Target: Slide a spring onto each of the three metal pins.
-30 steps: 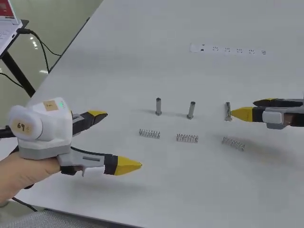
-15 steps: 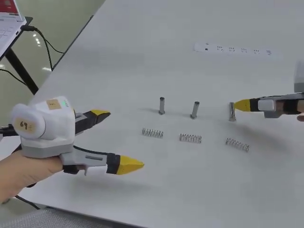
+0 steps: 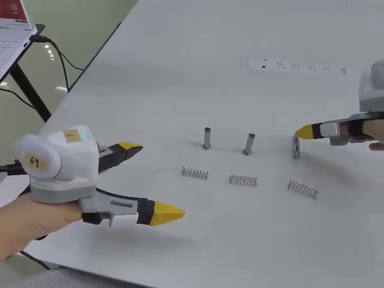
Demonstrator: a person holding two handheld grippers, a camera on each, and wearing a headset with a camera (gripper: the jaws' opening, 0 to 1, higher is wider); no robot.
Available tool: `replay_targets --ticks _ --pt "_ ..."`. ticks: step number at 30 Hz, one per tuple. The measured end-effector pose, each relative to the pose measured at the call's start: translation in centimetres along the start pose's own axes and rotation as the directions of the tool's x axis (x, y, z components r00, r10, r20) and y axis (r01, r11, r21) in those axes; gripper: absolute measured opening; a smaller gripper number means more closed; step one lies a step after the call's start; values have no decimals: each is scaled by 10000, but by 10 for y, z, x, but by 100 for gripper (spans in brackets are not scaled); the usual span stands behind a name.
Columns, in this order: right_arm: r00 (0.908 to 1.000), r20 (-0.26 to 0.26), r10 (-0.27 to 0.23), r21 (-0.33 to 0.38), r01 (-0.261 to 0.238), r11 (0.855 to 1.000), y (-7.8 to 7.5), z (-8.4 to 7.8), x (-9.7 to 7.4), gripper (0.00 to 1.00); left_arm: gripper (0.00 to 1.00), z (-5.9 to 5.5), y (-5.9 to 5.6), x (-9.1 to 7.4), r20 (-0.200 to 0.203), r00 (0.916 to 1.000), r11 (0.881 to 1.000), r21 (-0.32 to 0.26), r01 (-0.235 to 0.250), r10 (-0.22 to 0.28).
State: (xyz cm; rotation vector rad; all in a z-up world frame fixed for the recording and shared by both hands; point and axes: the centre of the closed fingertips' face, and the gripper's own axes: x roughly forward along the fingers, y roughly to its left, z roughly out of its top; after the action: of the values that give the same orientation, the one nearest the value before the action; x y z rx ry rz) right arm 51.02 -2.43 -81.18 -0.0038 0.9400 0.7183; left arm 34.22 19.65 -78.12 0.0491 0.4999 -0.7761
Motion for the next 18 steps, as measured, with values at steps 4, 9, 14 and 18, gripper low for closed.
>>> replay_targets --ticks 4,9,14,18 --pt "9994 -278 -185 231 191 9995 -5 -1 6 25 96 1 1 -1 17 10000 10000 5 -17 17" --pt "9983 -489 -308 657 340 9973 -9 -1 12 23 96 1 0 -2 13 10000 10000 17 -7 7" --pt "9957 -795 -470 879 540 9947 -12 -7 18 21 96 1 -1 -1 30 10000 10000 23 20 -20" --pt "9943 -925 -529 1074 628 9922 -12 -10 21 19 96 1 -1 0 9 10000 10000 53 37 -37"
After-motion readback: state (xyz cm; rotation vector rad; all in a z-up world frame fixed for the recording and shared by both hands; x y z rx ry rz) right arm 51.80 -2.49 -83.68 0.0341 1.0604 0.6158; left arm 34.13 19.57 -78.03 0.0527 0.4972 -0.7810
